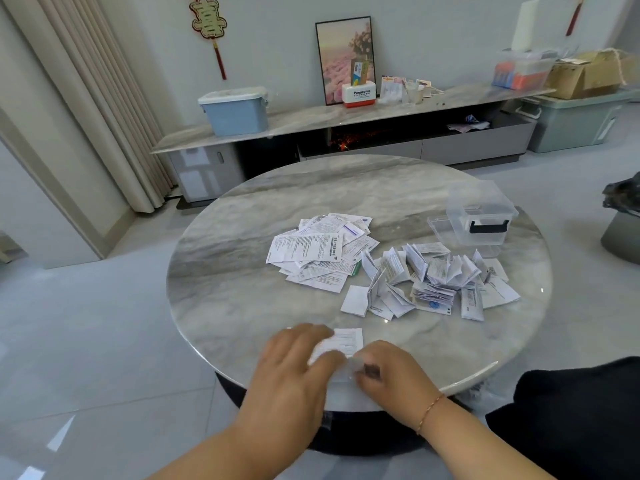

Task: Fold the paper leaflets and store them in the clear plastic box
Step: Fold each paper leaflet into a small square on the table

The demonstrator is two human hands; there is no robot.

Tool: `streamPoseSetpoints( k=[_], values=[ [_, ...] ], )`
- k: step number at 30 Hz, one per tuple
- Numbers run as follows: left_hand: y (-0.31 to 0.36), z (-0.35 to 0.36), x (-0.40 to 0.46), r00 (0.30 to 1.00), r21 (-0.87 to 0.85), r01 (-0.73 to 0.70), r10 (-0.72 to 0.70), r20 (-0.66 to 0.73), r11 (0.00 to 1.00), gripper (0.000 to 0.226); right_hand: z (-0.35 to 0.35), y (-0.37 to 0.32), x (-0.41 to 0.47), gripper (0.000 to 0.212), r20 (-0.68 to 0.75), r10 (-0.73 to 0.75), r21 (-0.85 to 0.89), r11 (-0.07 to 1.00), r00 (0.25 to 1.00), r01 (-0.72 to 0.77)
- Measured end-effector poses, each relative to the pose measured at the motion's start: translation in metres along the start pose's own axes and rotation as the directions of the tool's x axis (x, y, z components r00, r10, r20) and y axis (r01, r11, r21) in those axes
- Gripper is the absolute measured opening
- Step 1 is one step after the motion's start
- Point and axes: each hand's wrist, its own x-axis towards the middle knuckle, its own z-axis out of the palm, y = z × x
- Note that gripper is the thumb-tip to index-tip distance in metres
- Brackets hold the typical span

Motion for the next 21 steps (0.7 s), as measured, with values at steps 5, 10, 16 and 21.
streamPoseSetpoints(
  k=[5,10,16,21],
  values=[
    [-0.004,0.010,-0.035,0.999,-0.006,-0.025,0.025,-0.036,1.000,0.038,-0.015,-0.005,-0.003,0.022,-0.003,0.249,0.164,0.956,0.969,-0.245],
    [0.008,0.047,-0.056,0.913,0.096,0.152,-0.177,0.368,0.984,0.071,-0.004,-0.009,-0.001,0.065,0.034,0.420,0.089,0.902,0.907,-0.421],
    [0.011,0.060,-0.049,0.938,0.107,0.131,-0.158,0.308,0.986,0.046,-0.015,-0.018,-0.006,0.065,-0.112,0.373,-0.052,0.923,0.921,-0.381],
    [0.005,0.060,-0.058,0.972,0.017,0.099,-0.101,0.213,0.995,0.015,-0.044,-0.012,-0.006,0.059,0.041,0.031,0.067,0.997,0.999,-0.034]
  ],
)
